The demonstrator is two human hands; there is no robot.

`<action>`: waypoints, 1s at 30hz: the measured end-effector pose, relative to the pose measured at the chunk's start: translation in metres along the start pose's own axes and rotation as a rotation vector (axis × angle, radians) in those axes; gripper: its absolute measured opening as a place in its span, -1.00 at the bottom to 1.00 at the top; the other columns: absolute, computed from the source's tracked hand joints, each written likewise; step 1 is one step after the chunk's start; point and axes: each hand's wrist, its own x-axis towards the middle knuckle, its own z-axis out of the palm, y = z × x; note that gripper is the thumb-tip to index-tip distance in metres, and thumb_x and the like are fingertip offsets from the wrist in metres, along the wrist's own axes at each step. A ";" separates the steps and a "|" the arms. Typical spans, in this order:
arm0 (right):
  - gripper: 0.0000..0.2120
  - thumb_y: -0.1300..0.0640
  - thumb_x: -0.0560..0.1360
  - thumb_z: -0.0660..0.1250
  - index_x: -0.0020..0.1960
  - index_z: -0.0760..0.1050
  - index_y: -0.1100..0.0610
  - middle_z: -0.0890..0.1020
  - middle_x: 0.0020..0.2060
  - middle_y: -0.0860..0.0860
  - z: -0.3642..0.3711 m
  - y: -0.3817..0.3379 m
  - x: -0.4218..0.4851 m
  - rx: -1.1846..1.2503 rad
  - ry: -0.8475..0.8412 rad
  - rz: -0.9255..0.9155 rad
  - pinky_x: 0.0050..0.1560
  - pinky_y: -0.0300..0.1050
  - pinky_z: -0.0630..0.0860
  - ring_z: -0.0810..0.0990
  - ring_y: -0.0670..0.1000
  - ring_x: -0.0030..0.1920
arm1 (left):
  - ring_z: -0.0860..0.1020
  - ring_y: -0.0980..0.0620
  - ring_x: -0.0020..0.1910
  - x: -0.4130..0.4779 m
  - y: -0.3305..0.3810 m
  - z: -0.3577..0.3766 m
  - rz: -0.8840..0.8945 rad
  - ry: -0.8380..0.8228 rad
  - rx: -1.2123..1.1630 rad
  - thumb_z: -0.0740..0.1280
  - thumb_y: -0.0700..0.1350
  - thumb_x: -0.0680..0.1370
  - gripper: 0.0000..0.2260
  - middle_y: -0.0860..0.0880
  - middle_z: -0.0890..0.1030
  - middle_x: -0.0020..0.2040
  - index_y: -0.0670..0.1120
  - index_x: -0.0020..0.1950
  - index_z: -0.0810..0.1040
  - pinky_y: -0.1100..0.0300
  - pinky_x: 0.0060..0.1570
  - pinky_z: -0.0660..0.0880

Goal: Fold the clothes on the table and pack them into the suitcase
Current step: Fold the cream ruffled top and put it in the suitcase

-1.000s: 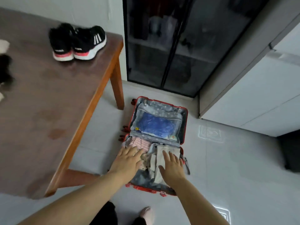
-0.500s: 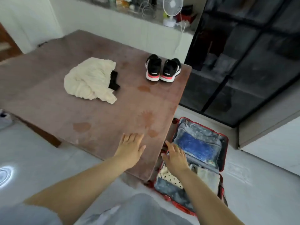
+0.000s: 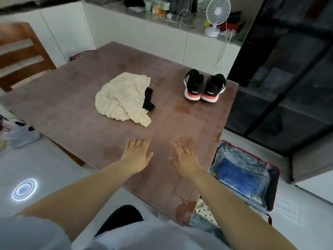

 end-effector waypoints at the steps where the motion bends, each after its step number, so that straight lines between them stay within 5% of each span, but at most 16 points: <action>1: -0.42 -0.06 0.60 0.10 0.53 -0.04 0.00 0.18 0.47 0.08 0.004 -0.002 0.004 0.016 -0.007 0.000 0.43 0.00 0.06 0.19 0.17 0.43 | 0.07 -0.11 0.48 0.008 -0.006 -0.005 -0.009 0.010 0.003 0.06 0.07 0.61 -0.47 -0.09 0.17 0.49 -0.07 0.52 -0.01 -0.03 0.46 -0.09; 7: -0.43 -0.07 0.59 0.12 0.52 0.01 0.03 0.22 0.45 0.09 0.004 -0.015 0.056 0.065 -0.010 0.050 0.44 0.00 0.04 0.19 0.15 0.44 | 0.11 -0.08 0.47 0.088 -0.038 -0.035 -0.014 0.108 -0.041 0.10 0.03 0.60 -0.45 -0.07 0.23 0.46 -0.08 0.52 -0.03 -0.01 0.46 -0.07; 13: -0.55 -0.02 0.58 0.17 0.40 0.27 0.16 0.40 0.32 0.09 0.014 -0.068 0.138 0.416 0.048 0.241 0.27 -0.10 0.32 0.35 0.12 0.33 | 0.22 -0.07 0.42 0.185 -0.114 -0.078 0.114 0.173 0.080 0.11 0.01 0.61 -0.51 -0.05 0.31 0.43 -0.03 0.51 0.06 -0.01 0.44 -0.01; 20: -0.64 -0.02 0.50 0.25 0.18 0.35 0.19 0.50 -0.08 0.03 -0.010 -0.108 0.253 0.992 0.210 0.601 -0.12 -0.11 0.46 0.53 0.08 -0.05 | 0.33 -0.11 0.34 0.296 -0.160 -0.120 0.322 0.133 0.093 0.17 -0.03 0.60 -0.55 -0.06 0.39 0.38 0.02 0.48 0.16 0.03 0.39 0.09; 22: -0.80 0.02 0.51 0.26 -0.03 0.37 0.15 0.47 -0.26 0.01 -0.007 -0.114 0.269 1.033 0.235 0.664 -0.34 -0.19 0.38 0.48 0.01 -0.27 | 0.28 -0.10 0.38 0.308 -0.160 -0.114 0.394 0.066 0.053 0.21 -0.03 0.59 -0.53 -0.05 0.32 0.43 0.05 0.48 0.17 0.05 0.39 0.09; 25: -0.92 0.23 0.49 0.29 -0.19 0.49 0.15 0.51 -0.41 0.01 0.000 -0.117 0.280 0.988 0.272 0.665 -0.35 -0.17 0.44 0.47 -0.02 -0.40 | 0.07 -0.08 0.48 0.320 -0.156 -0.103 0.464 -0.105 0.141 0.25 0.05 0.56 -0.49 -0.02 0.14 0.51 0.11 0.48 0.17 0.01 0.45 -0.03; 28: -0.89 0.34 0.47 0.29 -0.04 0.56 0.26 0.54 -0.43 0.02 -0.009 -0.111 0.279 1.023 0.305 0.648 -0.38 -0.25 0.52 0.53 -0.08 -0.49 | 0.17 -0.08 0.42 0.337 -0.158 -0.107 0.456 -0.186 0.341 0.27 0.07 0.54 -0.69 -0.01 0.32 0.40 0.13 0.28 0.44 -0.02 0.46 -0.07; 30: -0.89 0.36 0.48 0.29 -0.11 0.55 0.19 0.54 -0.43 -0.03 -0.021 -0.096 0.267 0.943 0.348 0.627 -0.49 -0.39 0.44 0.51 -0.22 -0.57 | 0.32 -0.01 0.30 0.342 -0.159 -0.113 0.488 -0.122 0.271 0.24 0.00 0.55 -0.84 0.07 0.48 0.21 0.10 0.07 0.56 0.03 0.44 -0.08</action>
